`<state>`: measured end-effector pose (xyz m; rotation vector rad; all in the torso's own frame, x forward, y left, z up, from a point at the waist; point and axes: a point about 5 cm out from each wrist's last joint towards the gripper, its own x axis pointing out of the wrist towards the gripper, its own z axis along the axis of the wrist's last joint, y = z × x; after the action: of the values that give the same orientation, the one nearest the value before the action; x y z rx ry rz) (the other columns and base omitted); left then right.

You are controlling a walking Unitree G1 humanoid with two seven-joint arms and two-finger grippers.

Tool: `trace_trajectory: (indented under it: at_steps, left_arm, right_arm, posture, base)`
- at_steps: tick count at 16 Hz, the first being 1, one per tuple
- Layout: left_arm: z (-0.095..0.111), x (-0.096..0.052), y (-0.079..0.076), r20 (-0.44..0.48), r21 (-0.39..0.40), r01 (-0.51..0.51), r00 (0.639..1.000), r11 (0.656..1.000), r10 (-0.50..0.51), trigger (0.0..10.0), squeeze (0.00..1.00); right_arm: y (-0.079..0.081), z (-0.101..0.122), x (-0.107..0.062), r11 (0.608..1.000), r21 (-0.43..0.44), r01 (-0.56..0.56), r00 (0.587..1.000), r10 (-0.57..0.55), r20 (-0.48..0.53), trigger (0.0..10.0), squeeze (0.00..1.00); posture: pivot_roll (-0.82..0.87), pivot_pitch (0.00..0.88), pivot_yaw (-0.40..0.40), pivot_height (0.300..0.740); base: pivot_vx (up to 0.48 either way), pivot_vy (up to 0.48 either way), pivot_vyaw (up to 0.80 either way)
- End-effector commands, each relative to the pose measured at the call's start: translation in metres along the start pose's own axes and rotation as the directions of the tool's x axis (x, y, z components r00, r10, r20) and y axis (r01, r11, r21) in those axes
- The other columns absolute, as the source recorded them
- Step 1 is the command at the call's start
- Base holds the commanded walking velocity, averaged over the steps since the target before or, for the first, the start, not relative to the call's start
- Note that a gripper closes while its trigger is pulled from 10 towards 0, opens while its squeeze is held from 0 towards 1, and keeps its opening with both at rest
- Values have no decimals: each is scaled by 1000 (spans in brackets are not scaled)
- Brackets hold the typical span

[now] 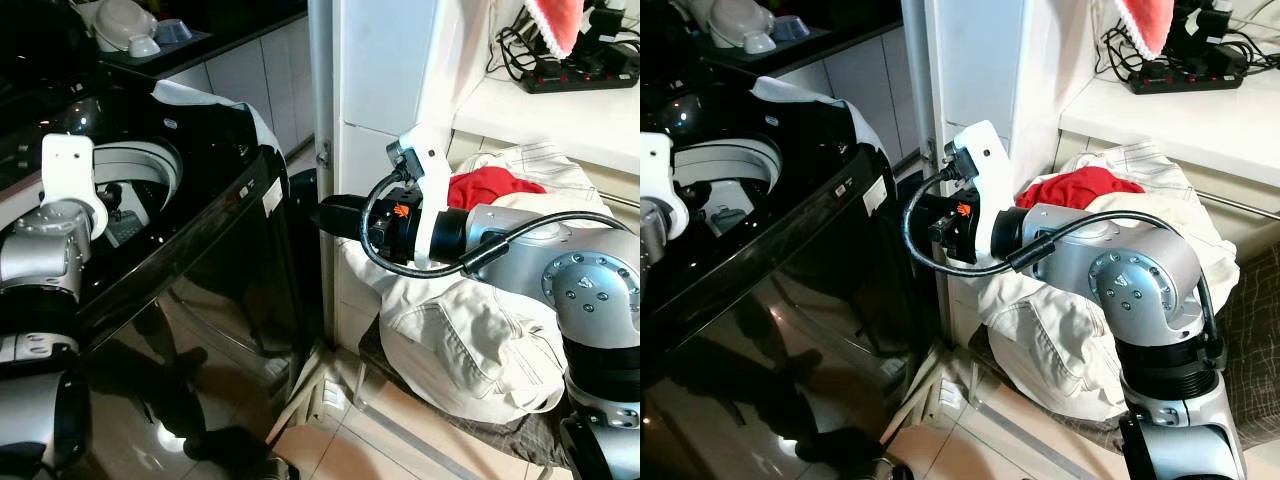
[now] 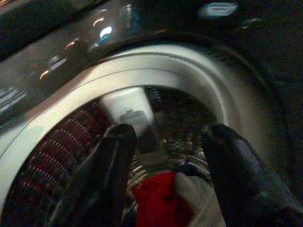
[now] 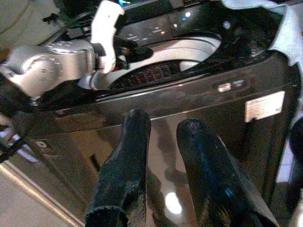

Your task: Clothes washing

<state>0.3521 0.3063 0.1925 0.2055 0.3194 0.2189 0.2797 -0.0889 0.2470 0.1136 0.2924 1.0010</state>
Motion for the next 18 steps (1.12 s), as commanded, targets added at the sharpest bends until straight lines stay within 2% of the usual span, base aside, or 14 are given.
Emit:
trace_trajectory:
  at_steps: [1, 2, 3, 4, 5, 6, 7, 8, 9, 10, 11, 13, 16, 18]
  left_arm:
    - [15, -6, -13, 71, 44, 136, 988, 990, -139, 10000, 1000]
    - [34, -22, -44, 174, 111, 403, 892, 908, -417, 10000, 965]
    - [43, -36, -67, 243, 164, 540, 789, 825, -565, 10000, 0]
    - [49, -55, -96, 298, 215, 675, 642, 706, -706, 10000, 0]
    - [48, -63, -112, 300, 246, 714, 587, 656, -752, 10000, 0]
    - [45, -71, -136, 287, 272, 762, 518, 587, -806, 10000, 0]
    - [41, -77, -153, 288, 283, 790, 471, 544, -834, 10000, 0]
    - [39, -79, -159, 283, 282, 803, 454, 526, -845, 10000, 0]
    - [30, -89, -169, 231, 294, 848, 385, 441, -894, 10000, 0]
    - [22, -97, -169, 180, 296, 880, 331, 372, -926, 10000, 0]
    - [21, -99, -167, 173, 291, 887, 321, 360, -931, 10000, 0]
    - [18, -101, -160, 128, 279, 907, 289, 315, -949, 10000, 0]
    - [12, -102, -158, 74, 268, 923, 265, 275, -961, 10000, 0]
    - [7, -107, -157, 32, 248, 942, 227, 228, -973, 10000, 0]
  right_arm:
    - [-21, 3, -7, 990, -2, 138, 990, -138, 19, 10000, 0]
    - [-51, 0, -14, 945, -16, 326, 945, -326, 20, 10000, 0]
    - [-76, -7, -20, 890, -20, 456, 890, -456, 10, 10000, 1000]
    - [-107, -18, -31, 796, -32, 605, 796, -605, -9, 10000, 1000]
    - [-123, -24, -37, 741, -29, 671, 741, -671, -20, 10000, 1000]
    - [-143, -34, -47, 668, -31, 744, 666, -744, -44, 10000, 1000]
    - [-151, -46, -52, 646, -18, 763, 642, -761, -92, 10000, 1000]
    - [-153, -52, -54, 650, -13, 760, 644, -755, -120, 10000, 1000]
    - [-146, -67, -54, 728, -61, 682, 702, -676, -225, 10000, 1000]
    - [-139, -75, -55, 801, -87, 593, 757, -591, -279, 10000, 1000]
    - [-136, -75, -56, 821, -78, 566, 779, -563, -276, 10000, 1000]
    - [-121, -69, -64, 900, -57, 431, 861, -430, -271, 10000, 1000]
    - [-109, -69, -74, 933, -132, 336, 865, -361, -348, 10000, 1000]
    - [-90, -69, -82, 969, -168, 182, 857, -240, -456, 10000, 1000]
  posture:
    - [-9, 0, 79, 740]
    - [-9, 0, 80, 740]
    - [-6, 0, 82, 740]
    - [-5, 0, 85, 740]
    - [-3, 0, 89, 740]
    - [2, 0, 88, 740]
    - [6, 0, 88, 740]
    - [6, 0, 88, 740]
    - [11, 0, 89, 740]
    - [5, 0, 95, 740]
    - [2, 0, 97, 740]
    - [-9, 0, 107, 740]
    - [-15, 0, 111, 740]
    - [-17, 0, 112, 740]
  base:
    - [0, 0, 0]
    - [0, 0, 0]
    - [0, 0, 0]
    - [0, 0, 0]
    - [0, 0, 0]
    - [0, 0, 0]
    - [0, 0, 0]
    - [0, 0, 0]
    - [0, 0, 0]
    - [0, 0, 0]
    - [0, 0, 0]
    - [0, 0, 0]
    - [0, 0, 0]
    - [0, 0, 0]
